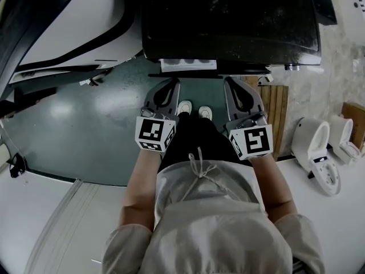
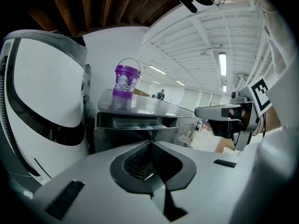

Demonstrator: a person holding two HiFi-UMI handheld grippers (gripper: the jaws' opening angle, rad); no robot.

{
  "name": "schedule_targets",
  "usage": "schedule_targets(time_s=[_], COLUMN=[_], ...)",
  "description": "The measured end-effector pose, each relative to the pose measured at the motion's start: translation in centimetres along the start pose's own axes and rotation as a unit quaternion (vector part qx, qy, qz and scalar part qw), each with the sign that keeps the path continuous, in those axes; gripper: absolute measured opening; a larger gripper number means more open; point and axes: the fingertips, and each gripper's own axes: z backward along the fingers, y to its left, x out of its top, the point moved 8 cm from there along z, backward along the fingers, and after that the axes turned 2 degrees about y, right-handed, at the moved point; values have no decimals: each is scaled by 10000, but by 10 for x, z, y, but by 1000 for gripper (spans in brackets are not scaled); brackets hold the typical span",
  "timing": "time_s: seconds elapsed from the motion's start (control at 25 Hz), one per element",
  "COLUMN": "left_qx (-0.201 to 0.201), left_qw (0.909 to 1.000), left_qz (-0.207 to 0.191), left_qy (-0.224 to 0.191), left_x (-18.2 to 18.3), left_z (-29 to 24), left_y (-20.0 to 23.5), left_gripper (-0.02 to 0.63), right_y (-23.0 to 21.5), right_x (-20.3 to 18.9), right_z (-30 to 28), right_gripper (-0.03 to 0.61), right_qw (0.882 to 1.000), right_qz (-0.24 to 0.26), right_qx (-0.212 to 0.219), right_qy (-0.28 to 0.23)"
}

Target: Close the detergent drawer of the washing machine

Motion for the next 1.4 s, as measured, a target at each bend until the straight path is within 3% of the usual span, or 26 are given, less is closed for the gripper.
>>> schedule_targets(time_s=[0.28,0.8,1.4], left_qx=[-111,-143,24], left_qw=[9995,9997,9997], left_qz=[291,131,179], left_qy=[-41,137,-180], left_x=[8,18,15], left_z=[-12,-35,-42], left_y=[12,20,21], left_gripper=[18,18,17], right_y=[-5,-11,-21], right_x=[2,8,10], right_z=[-5,-15,-22], right_gripper=[8,8,8], right_qw=[9999,9996,9992], right_qz=[-29,-44,-59], right_qx=[-115,-234,-377], right_qy=[51,130,151])
